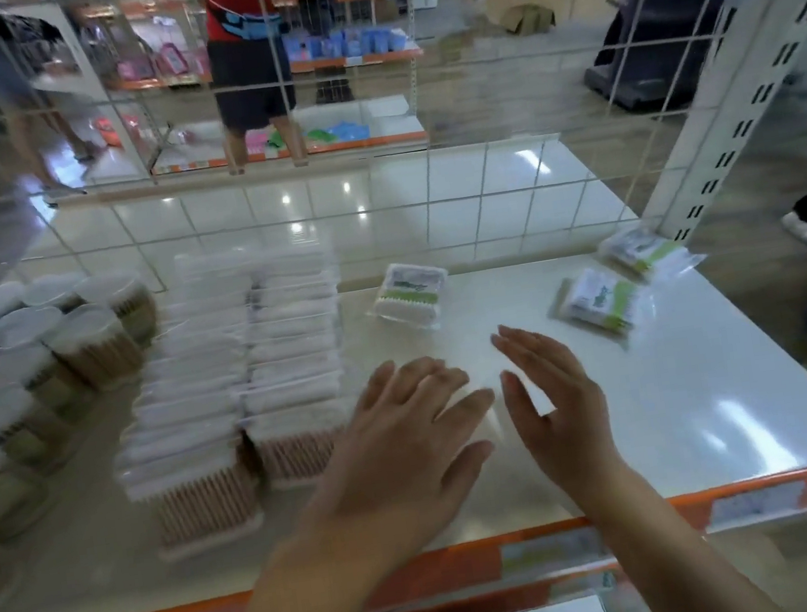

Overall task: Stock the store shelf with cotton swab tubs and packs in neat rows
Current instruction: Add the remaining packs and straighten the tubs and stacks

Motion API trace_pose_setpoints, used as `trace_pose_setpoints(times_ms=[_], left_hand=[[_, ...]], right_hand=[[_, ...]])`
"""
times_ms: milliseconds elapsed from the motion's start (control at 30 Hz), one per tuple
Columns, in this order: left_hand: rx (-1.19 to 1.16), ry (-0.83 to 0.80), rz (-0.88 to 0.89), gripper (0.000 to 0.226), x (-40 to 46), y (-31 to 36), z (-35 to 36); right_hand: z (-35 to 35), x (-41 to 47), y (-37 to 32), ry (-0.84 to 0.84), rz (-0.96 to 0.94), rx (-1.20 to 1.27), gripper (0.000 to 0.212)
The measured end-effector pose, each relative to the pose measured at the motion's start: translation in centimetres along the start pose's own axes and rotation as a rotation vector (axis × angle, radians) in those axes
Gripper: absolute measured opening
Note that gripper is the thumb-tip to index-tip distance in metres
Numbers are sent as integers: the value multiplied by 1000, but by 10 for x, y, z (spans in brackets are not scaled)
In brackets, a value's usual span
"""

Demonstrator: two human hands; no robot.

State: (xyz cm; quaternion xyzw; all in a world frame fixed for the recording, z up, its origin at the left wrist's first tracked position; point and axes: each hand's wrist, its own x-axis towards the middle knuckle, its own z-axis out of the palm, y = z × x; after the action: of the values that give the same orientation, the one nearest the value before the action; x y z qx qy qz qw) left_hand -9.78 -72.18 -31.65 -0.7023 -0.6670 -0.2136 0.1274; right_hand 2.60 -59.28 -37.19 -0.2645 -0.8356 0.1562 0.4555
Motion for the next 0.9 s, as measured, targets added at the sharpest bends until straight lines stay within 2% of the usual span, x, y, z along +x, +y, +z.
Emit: trace_pose_setpoints(times_ms=[133, 233, 433, 567, 700, 800, 900], left_hand=[[-45, 5, 50, 37, 25, 24, 21], [-79, -3, 47, 36, 41, 34, 37], [-148, -60, -54, 37, 74, 41, 70], [-203, -79, -125, 36, 90, 45, 90], [-149, -62, -126, 33, 92, 51, 108], [-157, -29, -120, 30, 83, 52, 121], [-141, 22, -130, 28, 80, 53, 121]], right_hand=[[-32, 10, 36, 18, 81, -31, 33], [-52, 25, 63, 12, 164, -59, 26], [-71, 64, 116, -61, 335, -98, 36], [-59, 68, 133, -121, 361, -135, 41], [-58, 61, 128, -306, 405, -90, 44], [-61, 63, 125, -489, 370, -130, 84], [-54, 61, 136, -612, 364, -332, 70]])
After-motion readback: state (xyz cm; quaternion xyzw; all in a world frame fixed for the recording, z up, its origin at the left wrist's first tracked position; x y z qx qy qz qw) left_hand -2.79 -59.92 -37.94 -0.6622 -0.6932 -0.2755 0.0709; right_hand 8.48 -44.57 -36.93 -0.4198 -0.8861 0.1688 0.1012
